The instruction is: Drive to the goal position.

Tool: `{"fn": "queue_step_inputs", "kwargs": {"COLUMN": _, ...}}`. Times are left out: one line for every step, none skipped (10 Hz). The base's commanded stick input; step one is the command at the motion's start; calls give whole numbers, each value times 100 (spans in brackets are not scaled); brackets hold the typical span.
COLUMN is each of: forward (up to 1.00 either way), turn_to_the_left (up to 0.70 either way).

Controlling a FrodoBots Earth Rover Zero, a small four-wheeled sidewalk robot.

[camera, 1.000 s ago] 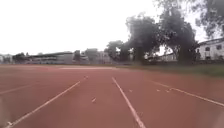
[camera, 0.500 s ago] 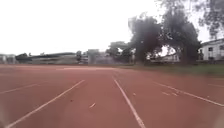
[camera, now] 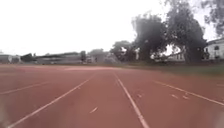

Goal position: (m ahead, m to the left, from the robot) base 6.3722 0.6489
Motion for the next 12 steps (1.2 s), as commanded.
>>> {"fn": "queue_step_inputs", "kwargs": {"forward": 45, "turn_to_the_left": 27}}
{"fn": "queue_step_inputs", "kwargs": {"forward": 45, "turn_to_the_left": 27}}
{"fn": "queue_step_inputs", "kwargs": {"forward": 45, "turn_to_the_left": 27}}
{"fn": "queue_step_inputs", "kwargs": {"forward": 45, "turn_to_the_left": 27}}
{"fn": "queue_step_inputs", "kwargs": {"forward": 45, "turn_to_the_left": 0}}
{"fn": "queue_step_inputs", "kwargs": {"forward": 45, "turn_to_the_left": 0}}
{"fn": "queue_step_inputs", "kwargs": {"forward": 45, "turn_to_the_left": 0}}
{"fn": "queue_step_inputs", "kwargs": {"forward": 45, "turn_to_the_left": 0}}
{"fn": "queue_step_inputs", "kwargs": {"forward": 45, "turn_to_the_left": 0}}
{"fn": "queue_step_inputs", "kwargs": {"forward": 45, "turn_to_the_left": 0}}
{"fn": "queue_step_inputs", "kwargs": {"forward": 45, "turn_to_the_left": 0}}
{"fn": "queue_step_inputs", "kwargs": {"forward": 45, "turn_to_the_left": 0}}
